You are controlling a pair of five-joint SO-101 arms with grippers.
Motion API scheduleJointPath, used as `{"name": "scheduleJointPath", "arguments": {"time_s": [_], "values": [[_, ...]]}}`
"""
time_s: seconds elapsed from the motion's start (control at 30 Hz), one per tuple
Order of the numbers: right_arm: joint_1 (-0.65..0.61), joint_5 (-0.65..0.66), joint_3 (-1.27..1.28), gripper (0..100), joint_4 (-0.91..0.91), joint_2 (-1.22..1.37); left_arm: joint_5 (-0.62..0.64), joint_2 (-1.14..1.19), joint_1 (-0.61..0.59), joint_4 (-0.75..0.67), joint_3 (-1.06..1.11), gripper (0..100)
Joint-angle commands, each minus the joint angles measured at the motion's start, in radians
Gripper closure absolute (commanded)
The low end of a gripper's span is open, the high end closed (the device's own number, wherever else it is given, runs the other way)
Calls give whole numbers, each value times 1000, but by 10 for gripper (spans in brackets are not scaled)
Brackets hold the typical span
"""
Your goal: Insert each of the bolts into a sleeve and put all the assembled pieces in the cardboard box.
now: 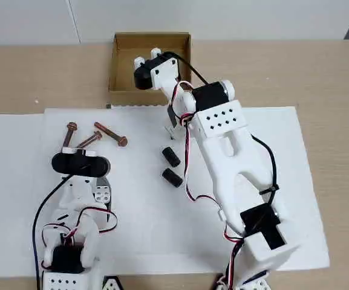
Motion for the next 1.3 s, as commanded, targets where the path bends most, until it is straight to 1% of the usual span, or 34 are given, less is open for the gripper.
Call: {"name": "scheduleJointPath", "arguments": {"time_s": [0.0,0.13,0.37,0.53,0.6,0.93,1.27], "values": [[-4,-55,-43,995,8,-28,0,-9,-6,-5,-2,995],[-7,-153,-44,994,30,51,0,-9,-6,-5,-2,995],[-44,-170,-48,988,48,180,0,-9,-6,-5,-2,995],[-71,-163,-49,857,50,209,0,-9,-6,-5,-2,995],[-71,-138,-49,833,48,211,0,-9,-6,-5,-2,995],[-81,-123,-48,833,1,219,0,-11,-6,-5,-2,995],[-82,-121,-49,834,-50,341,0,-11,-8,-5,-2,995]]}}
